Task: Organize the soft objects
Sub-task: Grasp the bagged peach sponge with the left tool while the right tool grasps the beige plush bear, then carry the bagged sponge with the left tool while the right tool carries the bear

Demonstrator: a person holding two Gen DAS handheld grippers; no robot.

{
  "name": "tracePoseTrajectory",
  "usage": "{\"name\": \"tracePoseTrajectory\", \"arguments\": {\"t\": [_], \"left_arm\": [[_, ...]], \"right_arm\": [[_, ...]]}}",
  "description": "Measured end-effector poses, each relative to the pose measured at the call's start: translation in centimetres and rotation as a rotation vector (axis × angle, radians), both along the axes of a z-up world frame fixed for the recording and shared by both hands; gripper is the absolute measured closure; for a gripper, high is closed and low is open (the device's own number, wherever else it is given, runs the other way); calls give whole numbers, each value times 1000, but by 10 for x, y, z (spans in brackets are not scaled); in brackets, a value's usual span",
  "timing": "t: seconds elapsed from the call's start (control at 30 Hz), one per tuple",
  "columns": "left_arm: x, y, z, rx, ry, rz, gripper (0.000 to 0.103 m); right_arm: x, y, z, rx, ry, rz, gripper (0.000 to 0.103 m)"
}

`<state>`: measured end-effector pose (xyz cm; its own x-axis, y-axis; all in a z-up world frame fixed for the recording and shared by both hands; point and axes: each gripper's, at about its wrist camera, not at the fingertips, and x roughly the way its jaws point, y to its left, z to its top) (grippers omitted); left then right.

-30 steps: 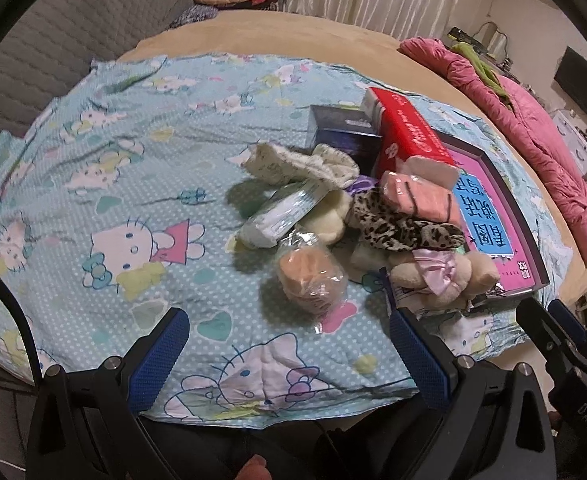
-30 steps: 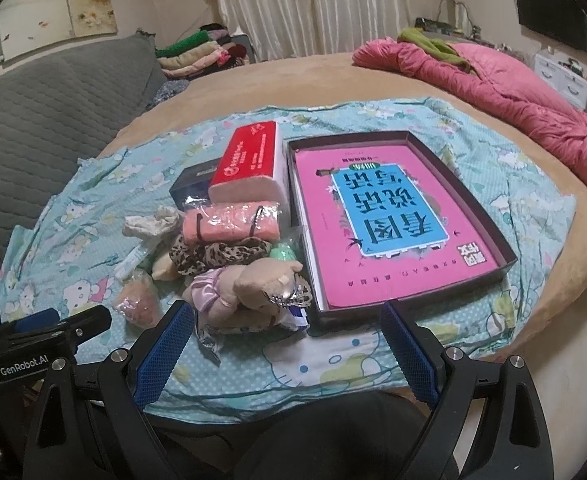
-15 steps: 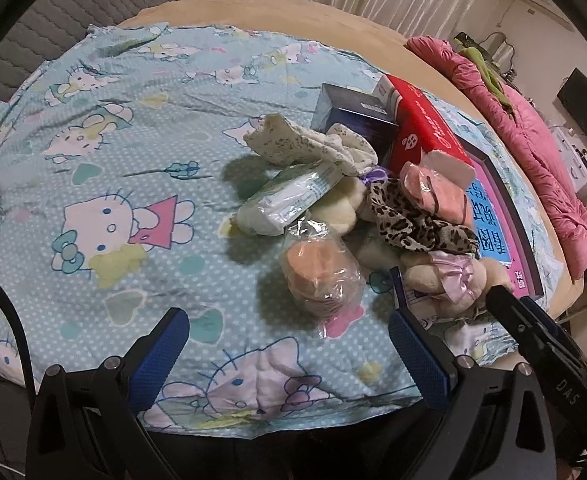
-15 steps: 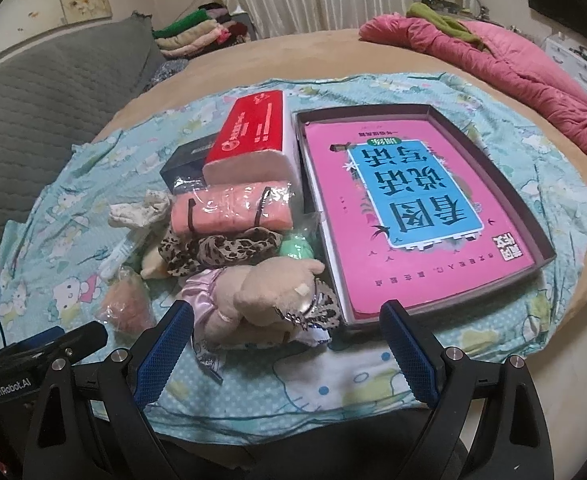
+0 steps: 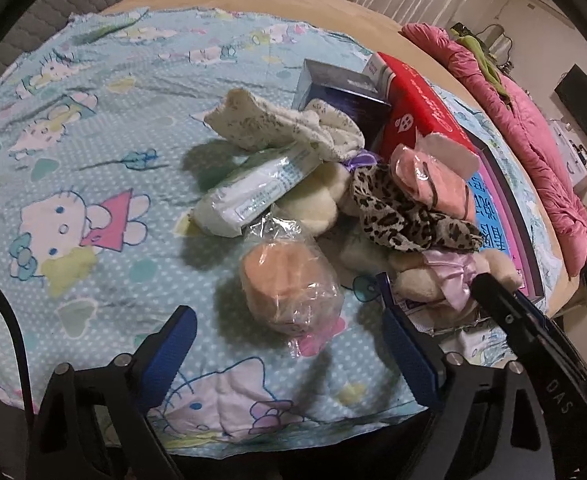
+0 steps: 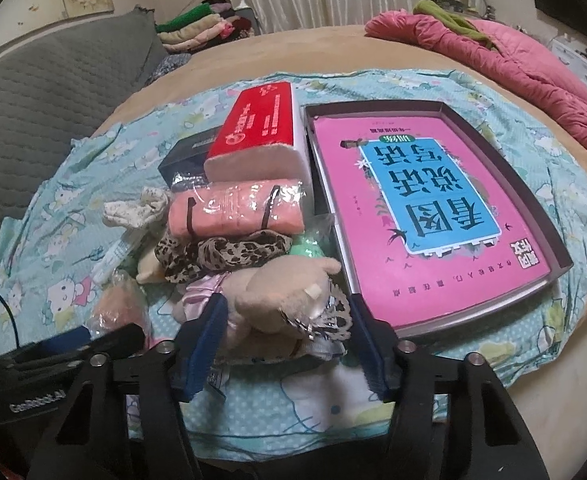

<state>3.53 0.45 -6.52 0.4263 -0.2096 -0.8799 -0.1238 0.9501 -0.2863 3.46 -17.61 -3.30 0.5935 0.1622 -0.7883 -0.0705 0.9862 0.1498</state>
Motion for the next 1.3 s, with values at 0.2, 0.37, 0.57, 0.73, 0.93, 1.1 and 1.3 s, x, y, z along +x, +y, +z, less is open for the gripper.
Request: {"name": "tracePoseTrajectory", "arguments": {"t": [0.2, 0.37, 0.57, 0.73, 0.93, 1.1, 1.3], "left_arm": [[8, 7, -8, -58, 12, 20, 30], [13, 9, -16, -102, 27, 0, 59], [7, 3, -10, -111, -4, -39, 62], [-3, -5, 9, -99, -56, -72, 62], [-13, -12, 29, -85, -101, -95, 62], [-19, -22, 47, -60, -148, -121, 62], [-17, -39, 60, -41, -170, -152, 62]], "right_arm": [[1, -4, 3, 31, -30, 5, 54], [0, -9, 5, 60, -33, 6, 56], [-6, -17, 15, 82, -69, -2, 57], [-11, -26, 22, 95, -91, -20, 57], [-14, -40, 31, 111, -123, -57, 57], [-18, -52, 38, 125, -155, -87, 58], [-21, -67, 44, 147, -187, -133, 58]]}}
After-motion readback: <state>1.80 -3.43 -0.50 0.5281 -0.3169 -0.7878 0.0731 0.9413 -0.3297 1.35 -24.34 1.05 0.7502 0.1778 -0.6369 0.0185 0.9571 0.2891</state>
